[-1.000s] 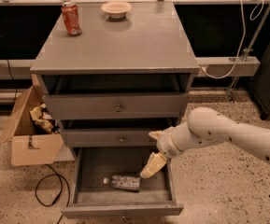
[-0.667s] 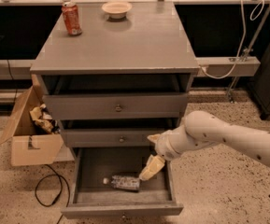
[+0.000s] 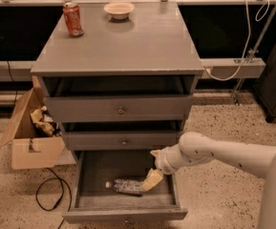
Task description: Pick blue plastic bottle from bottom drawer and place on counter
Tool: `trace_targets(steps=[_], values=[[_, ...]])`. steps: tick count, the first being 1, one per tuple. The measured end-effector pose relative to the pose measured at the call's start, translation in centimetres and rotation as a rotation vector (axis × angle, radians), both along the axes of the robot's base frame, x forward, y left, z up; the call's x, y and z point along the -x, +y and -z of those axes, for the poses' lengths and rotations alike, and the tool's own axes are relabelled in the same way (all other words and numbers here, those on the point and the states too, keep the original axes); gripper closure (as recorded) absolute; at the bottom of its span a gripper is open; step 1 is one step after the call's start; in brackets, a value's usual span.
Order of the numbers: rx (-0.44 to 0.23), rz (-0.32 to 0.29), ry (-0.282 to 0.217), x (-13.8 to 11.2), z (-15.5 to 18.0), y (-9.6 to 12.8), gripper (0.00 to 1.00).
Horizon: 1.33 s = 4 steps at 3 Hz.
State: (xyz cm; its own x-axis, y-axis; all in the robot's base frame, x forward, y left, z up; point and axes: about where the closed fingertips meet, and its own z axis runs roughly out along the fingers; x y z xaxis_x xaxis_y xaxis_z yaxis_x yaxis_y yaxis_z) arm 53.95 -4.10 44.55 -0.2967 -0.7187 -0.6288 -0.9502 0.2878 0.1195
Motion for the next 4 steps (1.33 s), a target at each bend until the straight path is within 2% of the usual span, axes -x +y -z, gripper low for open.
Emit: trace_targets(steps=[1,2,3,4], values=[[-0.009,0.058,-0.015,-1.5,4.7,0.1,0.0],[-0.002,0.081,0.002,-2.6,9.3,0.9,0.0],[0.022,0.085,0.037,-3.4,14.3,3.0,0.0],[0.022,0.085,0.037,-3.4,14.3,3.0,0.0]])
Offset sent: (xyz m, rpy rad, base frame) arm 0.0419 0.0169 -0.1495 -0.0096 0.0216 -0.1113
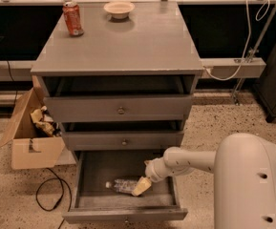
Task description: Pick blue plastic bottle from bottom drawer and place on counter
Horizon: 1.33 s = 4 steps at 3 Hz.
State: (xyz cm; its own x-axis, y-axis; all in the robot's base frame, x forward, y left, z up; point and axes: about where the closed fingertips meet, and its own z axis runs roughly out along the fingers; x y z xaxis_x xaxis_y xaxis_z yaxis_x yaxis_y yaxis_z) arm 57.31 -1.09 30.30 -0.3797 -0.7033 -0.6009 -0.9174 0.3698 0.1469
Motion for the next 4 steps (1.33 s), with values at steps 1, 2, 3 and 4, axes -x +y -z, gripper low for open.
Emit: trace_targets(steps=[1,2,3,4], values=[[0.029,0.005,0.004,-0.4,1.4,0.7,0.0],[0.041,-0.011,-0.003,-2.4,5.6,2.3,0.0],[0.059,-0.023,-0.025,-4.0,8.5,3.4,0.0],[0.068,-0.043,-0.018,-4.9,11.4,4.3,0.0]])
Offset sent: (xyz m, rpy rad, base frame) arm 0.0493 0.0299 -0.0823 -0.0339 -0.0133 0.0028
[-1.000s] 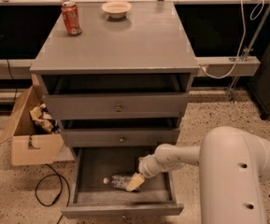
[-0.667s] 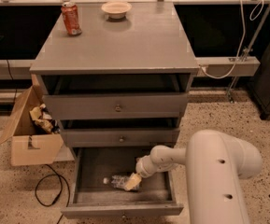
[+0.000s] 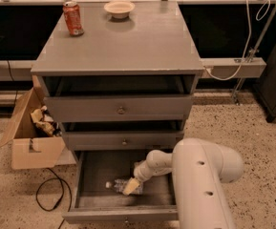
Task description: Pick blue plastic bottle from bottom drawer and place on counter
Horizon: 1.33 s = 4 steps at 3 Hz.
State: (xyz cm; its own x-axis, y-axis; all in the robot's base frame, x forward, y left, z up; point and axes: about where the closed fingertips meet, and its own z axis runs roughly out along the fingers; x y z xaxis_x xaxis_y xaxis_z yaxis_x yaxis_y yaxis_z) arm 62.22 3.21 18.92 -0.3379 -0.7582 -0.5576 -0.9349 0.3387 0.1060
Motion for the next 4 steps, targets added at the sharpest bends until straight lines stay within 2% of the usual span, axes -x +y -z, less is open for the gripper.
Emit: trace_targets(steps=[2,3,4], values=[[0.016,-0.057,0.062,0.9,4.4,2.6,0.01],[0.015,-0.076,0.087,1.5,5.6,3.4,0.23],[-0.013,-0.092,0.115,1.9,6.5,4.0,0.54]])
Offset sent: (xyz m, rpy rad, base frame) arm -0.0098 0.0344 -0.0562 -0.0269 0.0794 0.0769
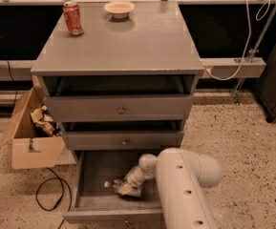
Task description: Pick blue plastic bottle from bottom drawer and place on counter
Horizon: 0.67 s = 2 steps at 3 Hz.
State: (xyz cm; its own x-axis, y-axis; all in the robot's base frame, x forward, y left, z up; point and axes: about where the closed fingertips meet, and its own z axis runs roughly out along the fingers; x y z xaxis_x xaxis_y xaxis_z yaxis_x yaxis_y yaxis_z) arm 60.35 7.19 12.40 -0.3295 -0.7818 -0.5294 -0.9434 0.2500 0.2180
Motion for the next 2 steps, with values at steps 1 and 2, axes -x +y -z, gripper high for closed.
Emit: trace_targets(steps=[1,2], values=[[-0.095,-0.009,0.007,0.4,-0.9,-0.3,0.78],[-0.238,-0.053,-0.08,0.4,-6.6,-1.0,0.99]])
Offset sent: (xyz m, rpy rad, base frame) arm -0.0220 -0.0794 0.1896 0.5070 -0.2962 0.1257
